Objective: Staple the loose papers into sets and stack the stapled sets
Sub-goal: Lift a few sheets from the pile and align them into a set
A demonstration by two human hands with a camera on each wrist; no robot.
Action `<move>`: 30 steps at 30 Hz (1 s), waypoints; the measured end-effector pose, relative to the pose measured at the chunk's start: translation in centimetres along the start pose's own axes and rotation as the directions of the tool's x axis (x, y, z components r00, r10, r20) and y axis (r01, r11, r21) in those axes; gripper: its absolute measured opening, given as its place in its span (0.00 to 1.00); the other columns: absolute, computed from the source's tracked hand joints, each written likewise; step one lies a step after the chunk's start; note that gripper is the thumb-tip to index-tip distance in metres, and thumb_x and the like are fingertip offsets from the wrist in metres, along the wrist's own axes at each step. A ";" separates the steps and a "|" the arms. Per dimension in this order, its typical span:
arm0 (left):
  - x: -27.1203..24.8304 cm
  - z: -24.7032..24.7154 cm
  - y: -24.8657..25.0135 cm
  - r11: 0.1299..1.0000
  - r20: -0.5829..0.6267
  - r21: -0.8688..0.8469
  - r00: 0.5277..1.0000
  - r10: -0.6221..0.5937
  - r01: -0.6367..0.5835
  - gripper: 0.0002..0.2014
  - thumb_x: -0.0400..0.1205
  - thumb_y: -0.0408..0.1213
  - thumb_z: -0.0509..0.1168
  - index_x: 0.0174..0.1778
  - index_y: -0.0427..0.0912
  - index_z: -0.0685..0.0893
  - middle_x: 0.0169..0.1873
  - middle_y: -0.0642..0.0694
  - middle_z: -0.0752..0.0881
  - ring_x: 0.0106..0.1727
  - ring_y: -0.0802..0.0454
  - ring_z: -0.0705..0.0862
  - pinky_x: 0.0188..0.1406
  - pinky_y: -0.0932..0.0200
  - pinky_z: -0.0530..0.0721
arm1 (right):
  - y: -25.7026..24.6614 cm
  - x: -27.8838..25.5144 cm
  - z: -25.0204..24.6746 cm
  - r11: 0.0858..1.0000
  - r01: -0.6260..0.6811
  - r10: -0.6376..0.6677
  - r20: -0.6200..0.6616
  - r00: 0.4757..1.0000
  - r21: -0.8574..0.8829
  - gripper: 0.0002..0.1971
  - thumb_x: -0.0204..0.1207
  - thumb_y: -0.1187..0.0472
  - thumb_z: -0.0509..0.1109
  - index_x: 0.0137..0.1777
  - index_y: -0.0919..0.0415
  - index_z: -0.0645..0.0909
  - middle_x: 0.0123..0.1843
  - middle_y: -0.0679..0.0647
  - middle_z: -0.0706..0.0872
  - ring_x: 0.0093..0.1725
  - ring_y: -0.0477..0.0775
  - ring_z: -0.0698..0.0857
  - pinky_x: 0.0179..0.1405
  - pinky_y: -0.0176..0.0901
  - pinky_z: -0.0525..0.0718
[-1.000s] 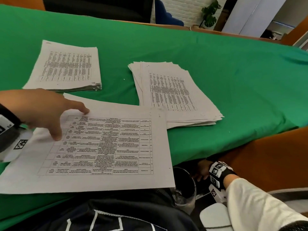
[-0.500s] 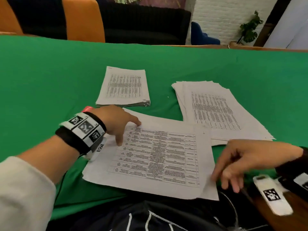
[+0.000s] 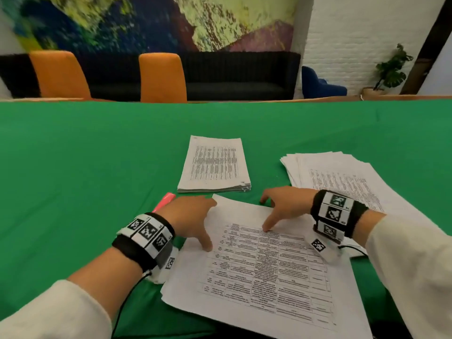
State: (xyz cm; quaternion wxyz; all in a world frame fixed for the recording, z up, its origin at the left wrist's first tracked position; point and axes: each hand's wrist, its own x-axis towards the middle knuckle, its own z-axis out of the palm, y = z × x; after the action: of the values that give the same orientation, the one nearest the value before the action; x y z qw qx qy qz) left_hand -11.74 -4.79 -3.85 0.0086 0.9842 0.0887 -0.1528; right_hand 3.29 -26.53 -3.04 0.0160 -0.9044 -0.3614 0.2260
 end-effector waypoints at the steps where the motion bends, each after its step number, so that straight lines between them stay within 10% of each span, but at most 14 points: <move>1: -0.2 0.2 -0.6 1.000 0.003 -0.030 1.000 0.000 0.000 0.58 0.61 0.70 0.82 0.87 0.62 0.63 0.72 0.62 0.79 0.72 0.52 0.81 0.80 0.38 0.69 | -0.1 0.1 0.0 1.000 -0.019 0.019 0.003 1.000 0.012 0.42 0.66 0.37 0.86 0.77 0.49 0.74 0.69 0.48 0.84 0.62 0.53 0.83 0.63 0.48 0.84; 8: -1.0 -0.7 -4.8 0.971 -0.144 -0.234 0.986 -0.087 0.051 0.36 0.79 0.65 0.73 0.82 0.58 0.75 0.74 0.52 0.83 0.68 0.50 0.84 0.70 0.46 0.84 | 0.8 -1.1 0.3 0.982 -0.017 0.019 -0.010 1.000 0.187 0.15 0.66 0.45 0.87 0.50 0.46 0.90 0.45 0.45 0.95 0.46 0.50 0.93 0.53 0.54 0.93; 12: -1.7 -1.1 -6.9 0.967 0.032 -0.206 0.989 -0.143 0.147 0.38 0.80 0.67 0.70 0.84 0.54 0.74 0.75 0.50 0.83 0.72 0.48 0.83 0.76 0.47 0.80 | 2.1 -3.8 -0.9 0.878 0.047 0.004 -0.105 0.994 0.477 0.09 0.73 0.54 0.85 0.51 0.51 0.90 0.45 0.47 0.96 0.43 0.52 0.95 0.49 0.53 0.93; 15: -2.5 -1.8 -7.3 0.925 -0.080 -0.361 0.984 -0.158 0.119 0.29 0.86 0.65 0.63 0.75 0.51 0.84 0.71 0.49 0.87 0.67 0.49 0.85 0.73 0.49 0.81 | 3.9 -5.4 -1.8 0.743 0.139 -0.018 -0.187 0.982 0.655 0.12 0.77 0.58 0.82 0.57 0.59 0.89 0.49 0.57 0.96 0.47 0.63 0.96 0.55 0.64 0.93; 17: -3.2 -2.2 -6.8 0.671 -0.193 -0.741 0.966 -0.172 -0.028 0.25 0.88 0.63 0.57 0.67 0.50 0.89 0.63 0.50 0.91 0.60 0.50 0.90 0.72 0.45 0.83 | 5.0 -6.1 -2.0 0.626 0.242 -0.018 -0.297 0.955 0.741 0.17 0.73 0.56 0.83 0.58 0.64 0.89 0.51 0.63 0.95 0.49 0.71 0.94 0.58 0.71 0.91; 18: -3.6 -2.3 -6.3 0.390 -0.225 -0.910 0.958 -0.176 -0.142 0.28 0.86 0.65 0.57 0.68 0.48 0.88 0.62 0.49 0.92 0.61 0.48 0.91 0.72 0.41 0.83 | 5.4 -6.3 -2.1 0.548 0.302 -0.014 -0.353 0.936 0.780 0.22 0.70 0.53 0.85 0.60 0.65 0.89 0.54 0.65 0.94 0.52 0.73 0.93 0.60 0.73 0.90; 20: -3.7 -2.5 -5.2 -0.125 -0.314 -0.932 0.929 -0.197 -0.341 0.41 0.75 0.73 0.67 0.75 0.46 0.82 0.67 0.43 0.90 0.66 0.42 0.90 0.71 0.36 0.82 | 5.4 -6.7 -2.6 0.340 0.422 0.008 -0.452 0.892 0.840 0.28 0.68 0.54 0.86 0.66 0.66 0.87 0.61 0.66 0.92 0.58 0.74 0.92 0.63 0.73 0.88; 21: -3.6 -2.7 -4.6 -0.238 -0.365 -0.880 0.906 -0.216 -0.411 0.47 0.68 0.74 0.75 0.77 0.46 0.79 0.68 0.41 0.89 0.68 0.42 0.89 0.70 0.37 0.82 | 5.1 -6.8 -2.9 0.234 0.477 0.026 -0.496 0.868 0.847 0.28 0.70 0.56 0.84 0.68 0.67 0.85 0.64 0.66 0.91 0.61 0.73 0.91 0.64 0.72 0.88; 24: -2.6 -4.0 -2.1 -0.232 -0.494 -0.801 0.828 -0.265 -0.552 0.52 0.60 0.59 0.89 0.78 0.47 0.76 0.65 0.42 0.91 0.65 0.43 0.90 0.63 0.42 0.88 | 3.0 -6.7 -3.4 0.067 0.610 0.103 -0.613 0.783 0.790 0.22 0.76 0.64 0.76 0.70 0.69 0.84 0.65 0.64 0.91 0.62 0.69 0.92 0.58 0.62 0.92; 30: -1.8 -7.2 0.5 -0.011 -0.616 -0.701 0.613 -0.494 -0.713 0.13 0.79 0.25 0.76 0.58 0.37 0.89 0.50 0.43 0.95 0.49 0.47 0.95 0.47 0.52 0.94 | -0.6 -6.0 -2.3 -0.031 0.720 0.208 -0.700 0.683 0.693 0.20 0.73 0.63 0.77 0.65 0.68 0.87 0.60 0.62 0.93 0.58 0.64 0.94 0.55 0.56 0.94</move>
State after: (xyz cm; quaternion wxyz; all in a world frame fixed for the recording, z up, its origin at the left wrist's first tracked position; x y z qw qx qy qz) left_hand -11.21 -5.30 3.58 0.6748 0.6170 0.0639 0.3999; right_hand 0.07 -29.73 1.50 0.8004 -0.5397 -0.2495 0.0765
